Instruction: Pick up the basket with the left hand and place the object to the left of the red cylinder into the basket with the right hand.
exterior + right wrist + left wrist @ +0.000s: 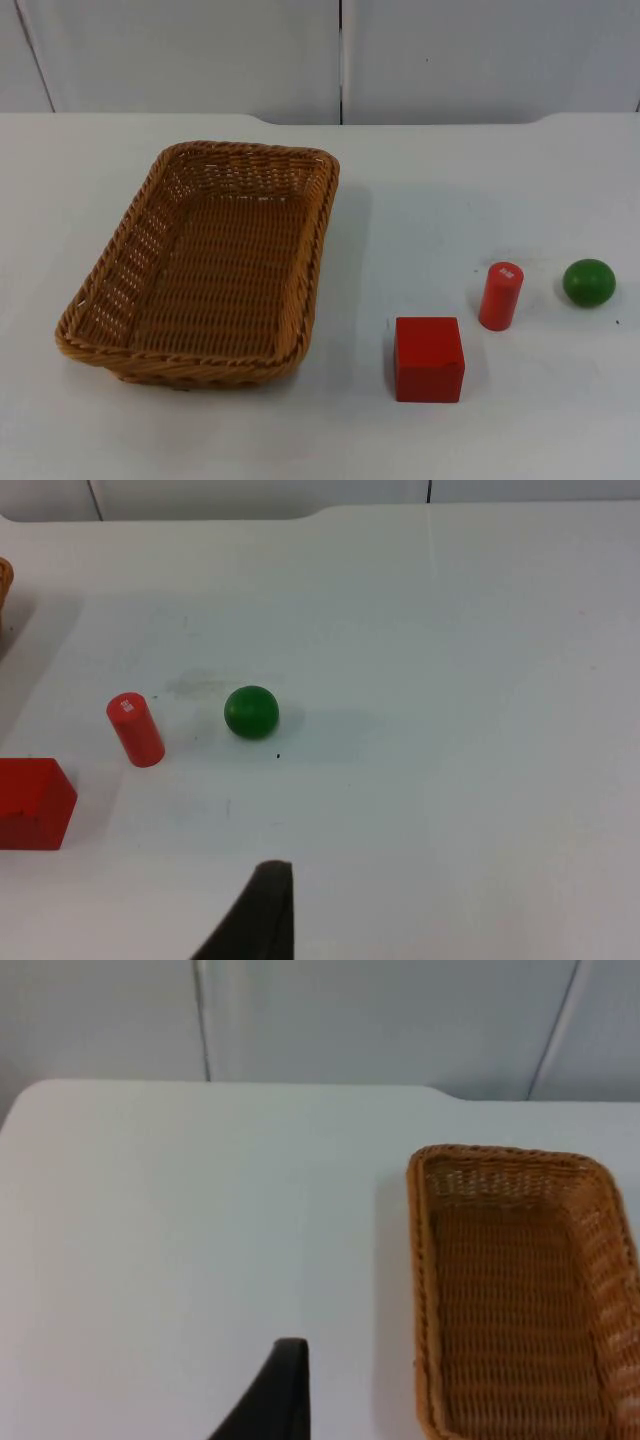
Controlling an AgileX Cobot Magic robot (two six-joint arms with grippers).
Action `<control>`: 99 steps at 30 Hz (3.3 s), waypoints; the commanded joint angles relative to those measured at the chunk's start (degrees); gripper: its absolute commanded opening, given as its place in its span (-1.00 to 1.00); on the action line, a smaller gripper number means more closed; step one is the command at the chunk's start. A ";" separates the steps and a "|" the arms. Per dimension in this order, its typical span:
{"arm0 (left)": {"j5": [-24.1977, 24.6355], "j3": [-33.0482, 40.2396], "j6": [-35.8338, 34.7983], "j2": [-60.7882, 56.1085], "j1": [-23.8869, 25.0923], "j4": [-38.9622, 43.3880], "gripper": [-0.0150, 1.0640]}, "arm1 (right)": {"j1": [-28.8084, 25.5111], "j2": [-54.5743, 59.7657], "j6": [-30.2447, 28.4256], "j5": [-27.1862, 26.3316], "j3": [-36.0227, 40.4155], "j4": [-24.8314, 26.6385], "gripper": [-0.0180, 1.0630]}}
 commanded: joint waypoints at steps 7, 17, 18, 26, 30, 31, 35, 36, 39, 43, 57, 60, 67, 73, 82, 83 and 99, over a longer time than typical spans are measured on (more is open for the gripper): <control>-3.65 -3.91 10.81 13.40 0.09 -11.31 0.84 | 0.32 -0.13 -0.39 -0.65 -0.02 0.00 0.98; -6.17 -4.97 14.54 29.59 0.09 -13.55 0.84 | 0.32 -0.13 -0.39 -0.65 -0.02 0.00 0.98; -6.17 -5.44 14.85 31.31 0.09 -14.06 0.84 | 0.32 -0.13 -0.39 -0.65 -0.02 0.00 0.98; -5.50 -9.04 26.34 42.19 -0.03 -25.05 0.84 | 0.32 -0.13 -0.39 -0.65 -0.02 0.00 0.98; -5.79 -11.97 26.38 47.39 -0.03 -25.15 0.84 | 0.32 -0.13 -0.39 -0.65 -0.02 0.00 0.98; -6.03 -12.64 26.50 48.70 -0.03 -25.04 0.84 | 0.32 -0.13 -0.39 -0.65 -0.02 0.00 0.98; -6.41 -14.61 26.50 53.36 -0.03 -25.04 0.84 | 0.32 -0.13 -0.39 -0.65 -0.02 0.00 0.98; -6.41 -15.40 26.50 55.11 -0.03 -25.04 0.84 | 0.32 -0.13 -0.39 -0.65 -0.02 0.00 0.98; -6.15 -17.63 26.78 60.42 -0.03 -24.92 0.84 | 0.32 -0.13 -0.39 -0.65 -0.02 0.00 0.98; -5.58 -20.38 26.78 64.81 -0.03 -24.80 0.84 | 0.32 -0.13 -0.39 -0.65 -0.02 0.00 0.98; -5.32 -30.91 26.64 78.67 -0.03 -23.37 0.84 | 0.32 -0.13 -0.39 -0.65 -0.02 0.00 0.98; -5.28 -32.76 25.60 81.45 -0.03 -22.11 0.84 | 0.32 -0.13 -0.39 -0.65 -0.02 0.00 0.98; -4.95 -34.42 25.60 85.74 -0.03 -22.44 0.84 | 0.32 -0.13 -0.39 -0.65 -0.02 0.00 0.98; -1.07 -38.15 25.60 90.76 -0.03 -21.91 0.84 | 0.32 -0.13 -0.39 -0.65 -0.02 0.00 0.98; 1.91 -42.70 24.22 96.14 -0.13 -21.18 0.84 | 0.32 -0.13 -0.39 -0.65 -0.02 0.00 0.98; 2.66 -43.59 23.95 97.02 -0.27 -20.81 0.84 | 0.32 -0.13 -0.39 -0.65 -0.02 0.00 0.98; 2.89 -47.20 21.27 103.40 -2.09 -17.34 0.84 | 0.32 -0.13 -0.39 -0.65 -0.02 0.00 0.98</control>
